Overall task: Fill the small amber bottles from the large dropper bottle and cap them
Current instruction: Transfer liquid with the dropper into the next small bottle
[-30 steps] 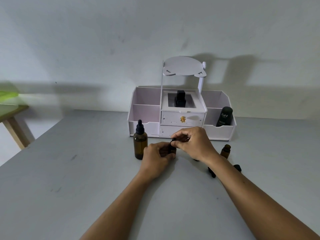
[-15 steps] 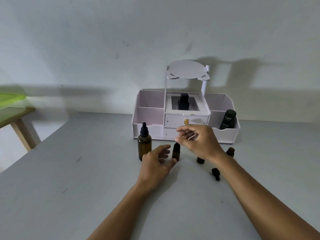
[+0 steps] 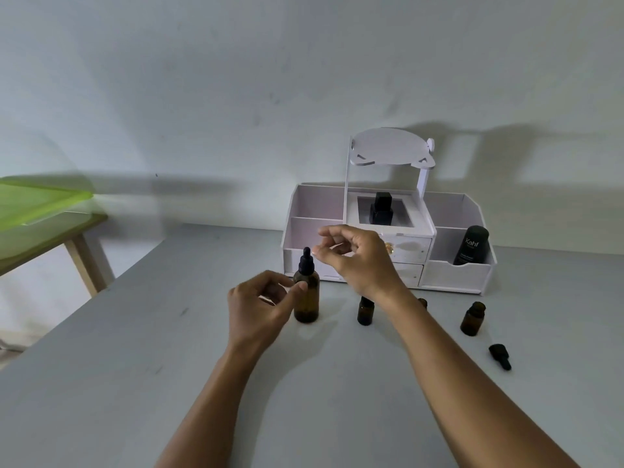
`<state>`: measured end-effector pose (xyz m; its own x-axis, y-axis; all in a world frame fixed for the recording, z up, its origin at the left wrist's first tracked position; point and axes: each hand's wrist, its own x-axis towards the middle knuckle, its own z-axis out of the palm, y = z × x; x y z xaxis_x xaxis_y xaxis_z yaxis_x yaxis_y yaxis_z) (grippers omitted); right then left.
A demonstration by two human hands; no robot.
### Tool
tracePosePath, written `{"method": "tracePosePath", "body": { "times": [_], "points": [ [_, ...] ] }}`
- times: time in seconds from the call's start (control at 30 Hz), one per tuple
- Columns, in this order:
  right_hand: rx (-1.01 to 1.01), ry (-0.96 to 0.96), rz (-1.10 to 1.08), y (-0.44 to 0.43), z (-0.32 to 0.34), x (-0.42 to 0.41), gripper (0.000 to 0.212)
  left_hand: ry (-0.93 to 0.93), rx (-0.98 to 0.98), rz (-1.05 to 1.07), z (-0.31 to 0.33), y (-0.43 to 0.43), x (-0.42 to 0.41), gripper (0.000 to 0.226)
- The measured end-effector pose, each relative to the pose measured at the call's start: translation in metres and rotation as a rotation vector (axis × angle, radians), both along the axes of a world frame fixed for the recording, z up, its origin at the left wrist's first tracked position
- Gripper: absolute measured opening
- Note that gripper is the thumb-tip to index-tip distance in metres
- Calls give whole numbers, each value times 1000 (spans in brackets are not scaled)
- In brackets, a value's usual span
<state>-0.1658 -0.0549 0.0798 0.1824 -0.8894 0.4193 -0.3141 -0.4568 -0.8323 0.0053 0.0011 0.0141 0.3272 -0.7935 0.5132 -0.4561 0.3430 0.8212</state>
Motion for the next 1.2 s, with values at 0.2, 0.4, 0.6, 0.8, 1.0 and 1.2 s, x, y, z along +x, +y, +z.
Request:
{"method": "tracePosePath", "body": {
  "times": [0.2, 0.4, 0.6, 0.8, 1.0, 1.2],
  "points": [
    [30, 91, 24, -4, -9, 15, 34, 35, 231, -208, -16, -13, 13, 70],
    [-3, 103, 23, -7, -13, 22, 22, 39, 257, -319, -19, -15, 11, 51],
    [-2, 92, 28, -9, -15, 23, 25, 54, 246, -330, -19, -16, 11, 46],
    [-45, 81, -12, -10, -16, 26, 18, 61, 256, -335, -21, -18, 12, 46],
    [-84, 89, -47, -11, -14, 31, 11, 51, 260, -338, -23, -21, 14, 47],
    [-71, 98, -49, -10, -14, 30, 12, 39, 258, -334, -24, -22, 15, 49]
  ]
}}
